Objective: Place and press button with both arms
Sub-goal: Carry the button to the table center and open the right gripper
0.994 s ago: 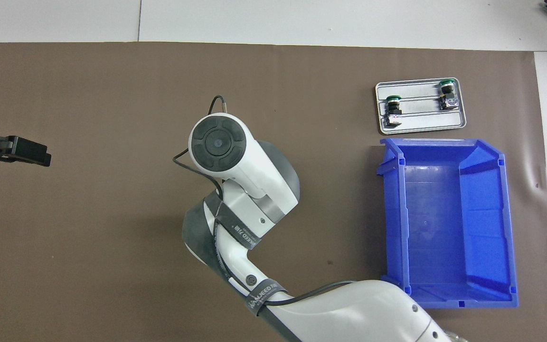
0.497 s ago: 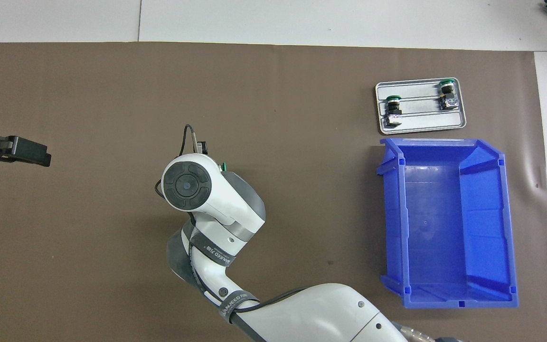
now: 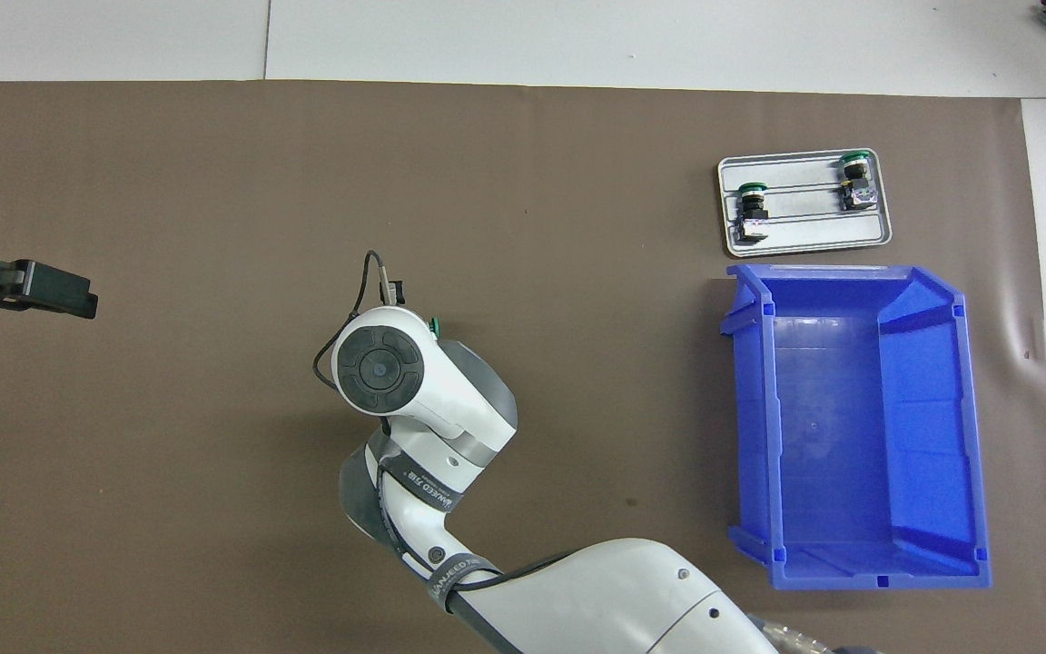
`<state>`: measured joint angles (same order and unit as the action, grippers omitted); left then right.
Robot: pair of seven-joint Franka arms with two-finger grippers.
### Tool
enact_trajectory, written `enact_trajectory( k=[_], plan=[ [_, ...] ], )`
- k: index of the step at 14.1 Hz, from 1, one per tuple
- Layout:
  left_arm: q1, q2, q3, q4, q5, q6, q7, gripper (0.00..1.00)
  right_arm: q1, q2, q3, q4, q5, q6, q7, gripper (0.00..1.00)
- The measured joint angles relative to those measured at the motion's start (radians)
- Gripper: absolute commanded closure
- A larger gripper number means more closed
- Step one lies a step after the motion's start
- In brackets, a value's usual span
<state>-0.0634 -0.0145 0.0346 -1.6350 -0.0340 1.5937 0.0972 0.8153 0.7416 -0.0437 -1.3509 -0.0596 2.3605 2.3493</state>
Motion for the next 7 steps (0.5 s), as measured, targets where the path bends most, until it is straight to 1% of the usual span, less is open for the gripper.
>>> enact_trajectory(
  k=[1,4,5,7],
  plan=[
    [0.000,0.000,0.000,0.000,0.000,0.000,0.000,0.00,0.000,-0.001,0.000,-0.009,0.000,0.010,0.000,0.37],
    [0.000,0.000,0.000,0.000,0.000,0.000,0.000,0.00,0.001,-0.008,0.000,-0.025,0.000,0.015,0.000,0.04],
    [0.000,0.000,0.000,0.000,0.000,0.000,0.000,0.00,0.001,-0.011,0.000,-0.027,-0.002,0.015,-0.002,0.00],
    [0.000,0.000,-0.001,0.000,0.000,0.000,-0.001,0.00,0.000,-0.018,-0.002,-0.027,-0.017,0.014,-0.022,0.00]
  ],
)
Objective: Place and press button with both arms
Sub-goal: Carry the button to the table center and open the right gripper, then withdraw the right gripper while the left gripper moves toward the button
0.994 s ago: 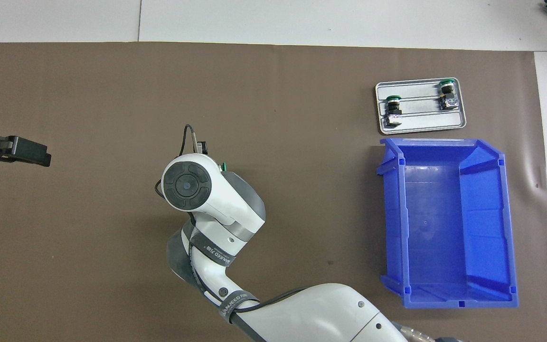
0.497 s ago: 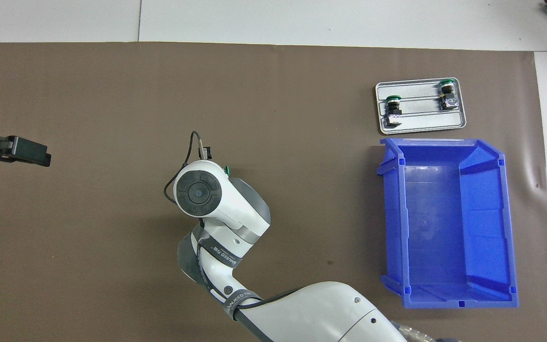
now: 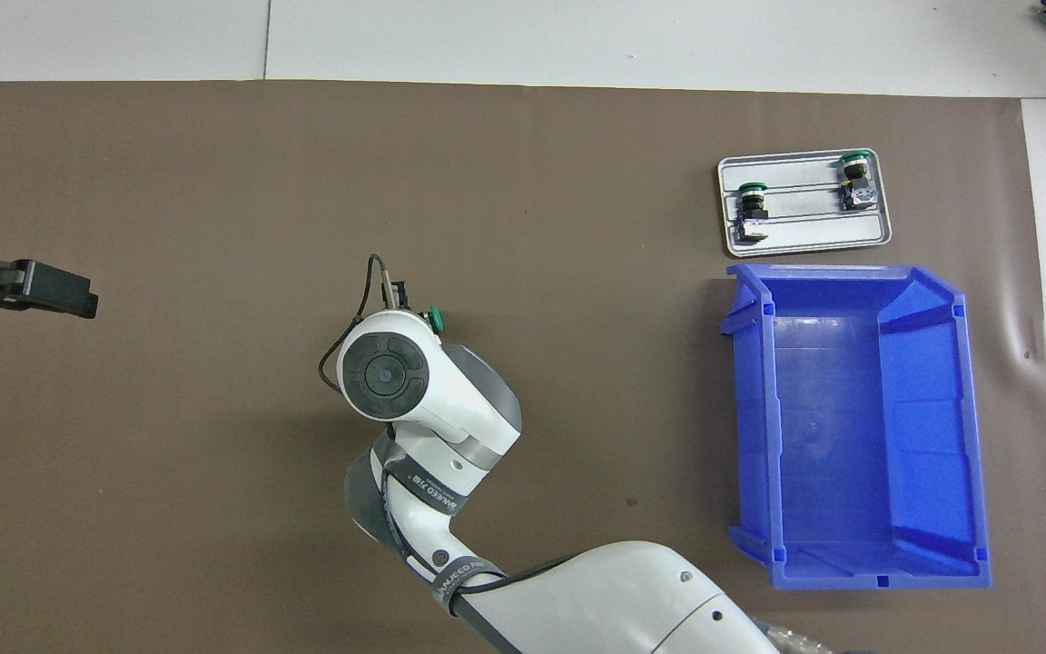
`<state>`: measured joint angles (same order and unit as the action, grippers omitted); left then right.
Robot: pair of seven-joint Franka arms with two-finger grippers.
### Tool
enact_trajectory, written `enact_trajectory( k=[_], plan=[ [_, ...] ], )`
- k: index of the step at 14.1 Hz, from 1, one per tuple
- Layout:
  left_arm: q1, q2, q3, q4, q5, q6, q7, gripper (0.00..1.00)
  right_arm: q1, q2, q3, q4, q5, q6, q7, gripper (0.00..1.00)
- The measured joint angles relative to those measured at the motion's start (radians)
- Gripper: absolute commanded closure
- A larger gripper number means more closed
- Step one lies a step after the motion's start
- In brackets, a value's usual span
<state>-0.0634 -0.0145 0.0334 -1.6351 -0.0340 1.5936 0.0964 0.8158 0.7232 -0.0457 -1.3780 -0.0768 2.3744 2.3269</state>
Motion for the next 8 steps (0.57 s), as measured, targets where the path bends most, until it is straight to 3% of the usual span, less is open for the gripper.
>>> enact_trajectory(
  k=[3,8],
  plan=[
    [0.000,0.000,-0.002,0.000,0.000,-0.009,0.000,0.00,-0.017,-0.056,-0.011,-0.001,-0.012,-0.051,-0.122,0.00],
    [-0.001,-0.004,-0.010,-0.001,0.000,-0.001,0.044,0.05,-0.170,-0.264,-0.015,-0.103,-0.012,-0.121,-0.504,0.00]
  ],
)
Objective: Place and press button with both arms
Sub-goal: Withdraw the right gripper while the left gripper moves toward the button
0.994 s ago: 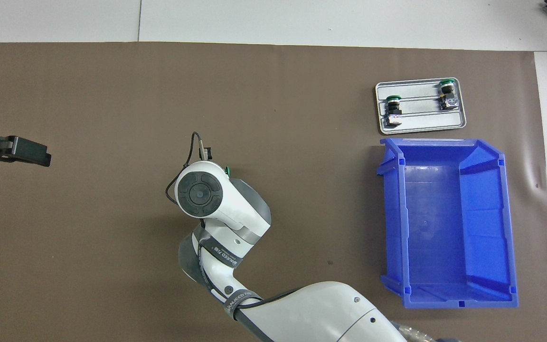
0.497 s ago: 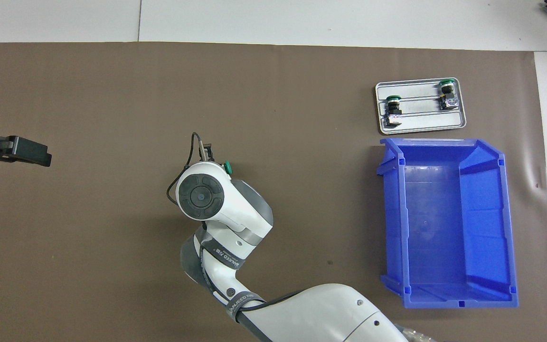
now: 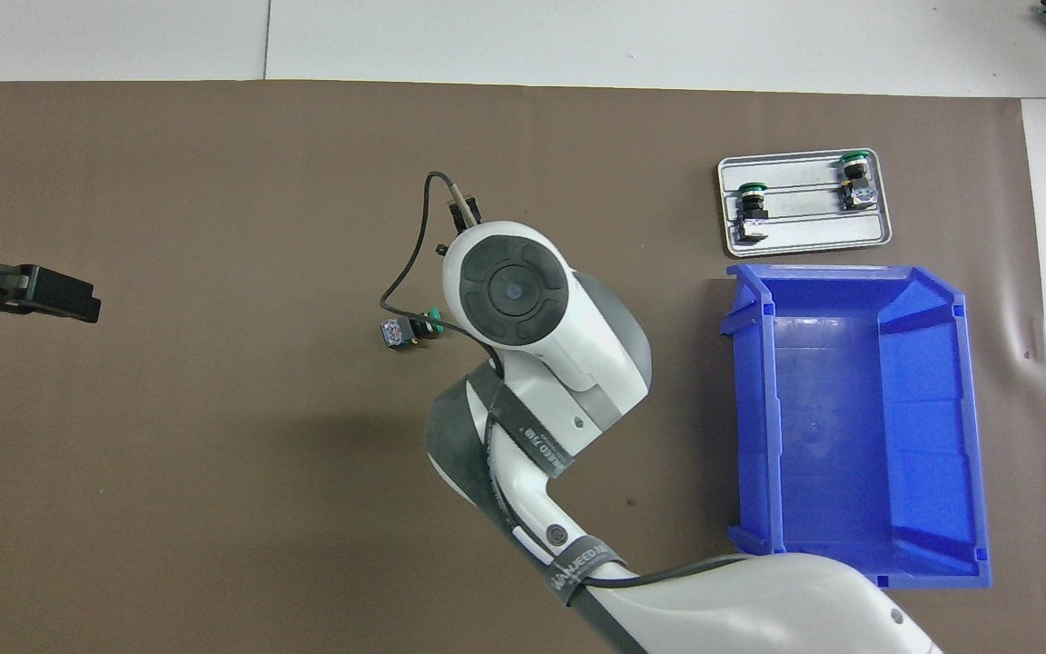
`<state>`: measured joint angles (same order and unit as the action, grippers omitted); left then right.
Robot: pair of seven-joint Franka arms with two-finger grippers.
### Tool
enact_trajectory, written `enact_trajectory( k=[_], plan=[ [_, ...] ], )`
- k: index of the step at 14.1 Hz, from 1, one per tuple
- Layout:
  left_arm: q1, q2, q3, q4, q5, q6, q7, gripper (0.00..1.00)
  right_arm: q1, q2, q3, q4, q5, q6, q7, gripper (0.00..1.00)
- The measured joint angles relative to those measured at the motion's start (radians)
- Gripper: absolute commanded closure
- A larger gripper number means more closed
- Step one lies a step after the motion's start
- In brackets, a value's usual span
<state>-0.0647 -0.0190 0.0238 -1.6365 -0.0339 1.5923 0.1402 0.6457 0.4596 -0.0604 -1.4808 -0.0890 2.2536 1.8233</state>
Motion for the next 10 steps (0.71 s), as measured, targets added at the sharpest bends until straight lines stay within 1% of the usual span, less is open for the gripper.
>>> enact_trajectory(
  k=[2,5,6,8,10],
  plan=[
    [-0.014,-0.002,-0.009,-0.013,0.000,0.027,0.079,0.08,-0.063,-0.069,-0.001,-0.048,0.000,-0.028,-0.169,0.00],
    [-0.060,-0.012,-0.020,-0.059,0.000,0.088,0.182,0.07,-0.163,-0.136,-0.002,-0.074,0.000,-0.119,-0.499,0.00],
    [-0.080,-0.021,-0.023,-0.091,0.000,0.123,0.221,0.05,-0.207,-0.156,-0.002,-0.075,0.000,-0.147,-0.629,0.00],
    [-0.127,-0.040,-0.025,-0.166,0.000,0.211,0.292,0.07,-0.298,-0.202,-0.002,-0.076,0.000,-0.197,-0.864,0.00],
    [-0.178,-0.045,-0.026,-0.227,0.000,0.277,0.336,0.08,-0.380,-0.251,-0.002,-0.077,0.000,-0.255,-1.075,0.00]
  ],
)
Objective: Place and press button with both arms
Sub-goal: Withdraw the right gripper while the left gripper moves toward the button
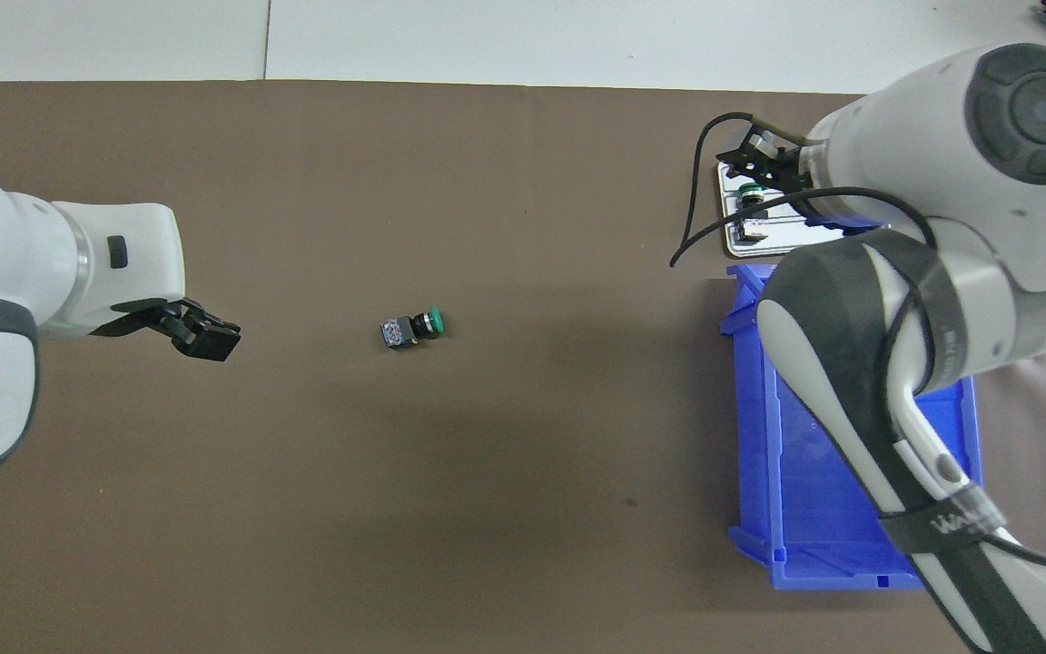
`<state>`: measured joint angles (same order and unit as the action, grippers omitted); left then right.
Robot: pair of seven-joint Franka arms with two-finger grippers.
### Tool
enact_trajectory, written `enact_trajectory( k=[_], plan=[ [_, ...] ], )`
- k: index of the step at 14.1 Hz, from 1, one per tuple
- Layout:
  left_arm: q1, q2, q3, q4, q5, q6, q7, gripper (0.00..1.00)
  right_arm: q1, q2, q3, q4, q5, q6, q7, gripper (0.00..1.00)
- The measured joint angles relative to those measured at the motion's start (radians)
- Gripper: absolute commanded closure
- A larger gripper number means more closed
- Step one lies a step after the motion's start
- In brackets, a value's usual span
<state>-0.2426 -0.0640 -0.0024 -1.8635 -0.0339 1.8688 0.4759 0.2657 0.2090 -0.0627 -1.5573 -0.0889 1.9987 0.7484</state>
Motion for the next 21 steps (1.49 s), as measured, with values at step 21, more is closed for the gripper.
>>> enact_trajectory(
  k=[21],
  plan=[
    [-0.252,0.428,-0.012,-0.090,-0.068,0.609,0.372,0.17,-0.209,-0.217,0.015,0.062,0.048,-0.510,-0.654,0.00]
  ],
)
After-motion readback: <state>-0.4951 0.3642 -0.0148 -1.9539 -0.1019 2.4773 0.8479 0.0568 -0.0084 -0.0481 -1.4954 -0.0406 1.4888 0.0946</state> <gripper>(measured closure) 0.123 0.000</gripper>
